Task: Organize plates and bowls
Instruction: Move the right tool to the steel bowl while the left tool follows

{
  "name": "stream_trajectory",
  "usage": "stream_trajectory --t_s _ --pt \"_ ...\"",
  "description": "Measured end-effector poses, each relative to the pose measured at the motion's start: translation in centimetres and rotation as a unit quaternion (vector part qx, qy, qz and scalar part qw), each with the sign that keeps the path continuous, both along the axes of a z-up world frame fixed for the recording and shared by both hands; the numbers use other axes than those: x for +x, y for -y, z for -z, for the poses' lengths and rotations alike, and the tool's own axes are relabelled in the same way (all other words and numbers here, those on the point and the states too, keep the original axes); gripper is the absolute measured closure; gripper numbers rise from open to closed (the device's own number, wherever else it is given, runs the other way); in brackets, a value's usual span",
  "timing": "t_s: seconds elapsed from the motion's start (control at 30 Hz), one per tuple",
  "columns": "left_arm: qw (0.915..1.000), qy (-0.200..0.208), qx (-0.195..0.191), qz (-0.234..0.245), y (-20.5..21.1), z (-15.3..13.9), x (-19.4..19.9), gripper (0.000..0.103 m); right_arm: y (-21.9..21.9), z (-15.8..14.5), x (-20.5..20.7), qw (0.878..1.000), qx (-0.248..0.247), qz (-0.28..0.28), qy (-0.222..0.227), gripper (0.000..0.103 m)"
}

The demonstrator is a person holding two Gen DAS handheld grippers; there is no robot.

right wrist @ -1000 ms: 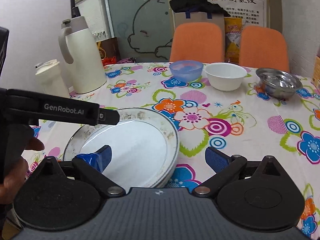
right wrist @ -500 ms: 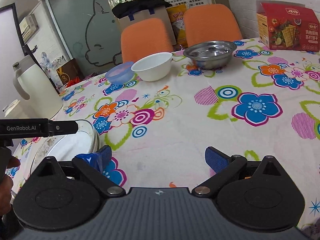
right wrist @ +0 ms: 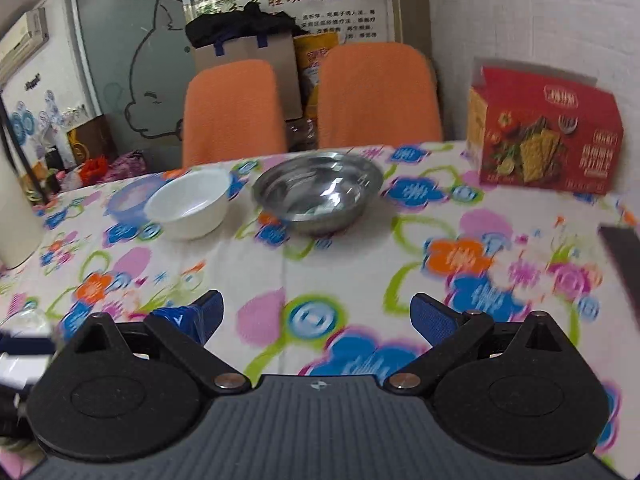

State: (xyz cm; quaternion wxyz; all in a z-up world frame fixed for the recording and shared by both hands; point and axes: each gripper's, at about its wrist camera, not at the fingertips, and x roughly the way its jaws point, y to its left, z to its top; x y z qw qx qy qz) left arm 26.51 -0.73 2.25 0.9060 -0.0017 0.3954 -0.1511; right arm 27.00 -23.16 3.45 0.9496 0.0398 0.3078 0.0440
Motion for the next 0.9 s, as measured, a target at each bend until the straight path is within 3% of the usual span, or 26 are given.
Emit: stream_trajectory --t_s 0.17,0.37,0.63,0.9 --pt "0.9997 -0.020 -0.011 0.005 0.2 0.9 1.2 0.032 0.2 -0.8 11.0 0.997 -0.045 -0.009 -0.058 0.015" --pt "0.9993 -0.030 -0.017 -0.016 -1.8 1.0 2.4 0.031 -1.0 3.7 20.0 0.981 -0.101 -0.012 -0.168 0.015" --pt "0.9989 -0.015 -0.041 -0.017 -2.9 -0.6 2.3 0.031 -0.9 4.5 20.0 0.972 -0.081 -0.025 -0.219 0.015" --pt "0.9987 -0.011 -0.049 -0.005 -2.2 -1.0 0.7 0.031 -1.2 4.4 15.3 0.955 -0.065 -0.080 -0.278 0.015"
